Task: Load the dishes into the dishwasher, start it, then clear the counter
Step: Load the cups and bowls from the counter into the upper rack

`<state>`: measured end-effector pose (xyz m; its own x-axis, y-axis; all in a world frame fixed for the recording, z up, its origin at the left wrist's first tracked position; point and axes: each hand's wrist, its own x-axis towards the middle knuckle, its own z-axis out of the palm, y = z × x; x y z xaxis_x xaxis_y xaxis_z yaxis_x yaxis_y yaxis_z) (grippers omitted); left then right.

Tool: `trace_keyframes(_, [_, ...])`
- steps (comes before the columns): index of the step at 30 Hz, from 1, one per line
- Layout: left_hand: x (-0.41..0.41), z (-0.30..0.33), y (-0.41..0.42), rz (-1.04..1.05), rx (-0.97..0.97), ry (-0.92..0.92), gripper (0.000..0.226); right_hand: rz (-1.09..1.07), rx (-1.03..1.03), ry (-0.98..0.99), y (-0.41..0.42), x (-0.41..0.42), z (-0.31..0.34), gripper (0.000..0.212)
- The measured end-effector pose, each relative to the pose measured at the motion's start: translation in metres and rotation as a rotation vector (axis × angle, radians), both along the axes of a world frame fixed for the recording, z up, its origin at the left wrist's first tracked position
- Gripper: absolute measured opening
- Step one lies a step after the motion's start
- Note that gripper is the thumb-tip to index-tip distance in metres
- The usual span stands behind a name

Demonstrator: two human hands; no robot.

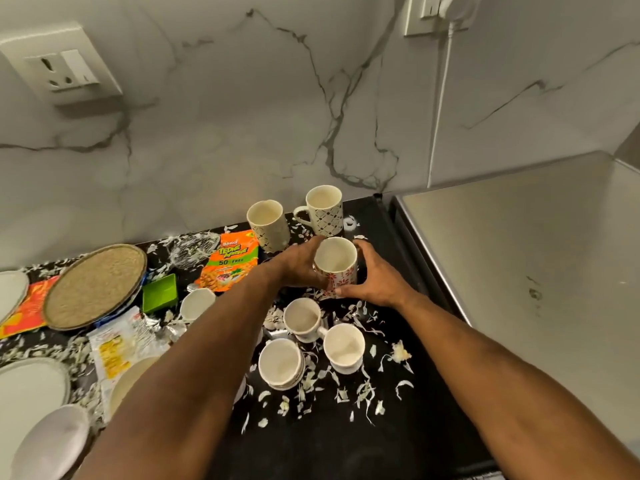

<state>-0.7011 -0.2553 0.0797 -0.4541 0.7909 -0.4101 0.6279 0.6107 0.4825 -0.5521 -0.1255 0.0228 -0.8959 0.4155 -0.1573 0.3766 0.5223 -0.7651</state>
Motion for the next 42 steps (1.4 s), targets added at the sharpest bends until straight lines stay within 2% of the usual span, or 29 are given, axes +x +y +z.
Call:
trace_keyframes(4, [-0.008,-0.005,0.009,-0.030,0.028,-0.107,0.098,-0.026,-0.058,0.093,-0.003,-0.012,-0.009,0.105])
trace_keyframes(10, [-0.024,-0.004,0.018,-0.127,0.033,-0.121,0.096,-0.133,-0.134,0.188,-0.013,-0.018,-0.014,0.101])
trace_keyframes(15, [-0.019,0.004,0.024,-0.233,0.164,-0.139,0.084,-0.206,-0.120,0.248,-0.015,-0.004,-0.005,0.099])
trace_keyframes(18, [-0.006,0.020,0.034,-0.287,0.254,-0.253,0.067,-0.310,-0.122,0.303,-0.014,0.008,0.004,0.093])
trace_keyframes(20, [0.006,0.027,0.042,-0.297,0.282,-0.283,0.069,-0.385,-0.127,0.348,-0.014,0.021,0.009,0.089])
trace_keyframes(23, [0.032,0.030,0.055,-0.313,0.293,-0.369,0.080,-0.489,-0.165,0.410,-0.012,0.049,0.013,0.085])
trace_keyframes(26, [0.065,0.026,0.069,-0.353,0.275,-0.484,0.070,-0.593,-0.193,0.447,-0.014,0.084,0.015,0.084])
trace_keyframes(31, [0.132,0.019,0.081,-0.422,0.275,-0.646,0.071,-0.753,-0.238,0.483,-0.024,0.153,0.013,0.078])
trace_keyframes(35, [0.186,0.012,0.089,-0.503,0.245,-0.647,0.080,-0.844,-0.241,0.488,-0.032,0.211,0.010,0.079])
trace_keyframes(42, [0.295,-0.003,0.086,-0.573,0.193,-0.737,0.069,-1.010,-0.313,0.527,-0.059,0.317,0.002,0.074])
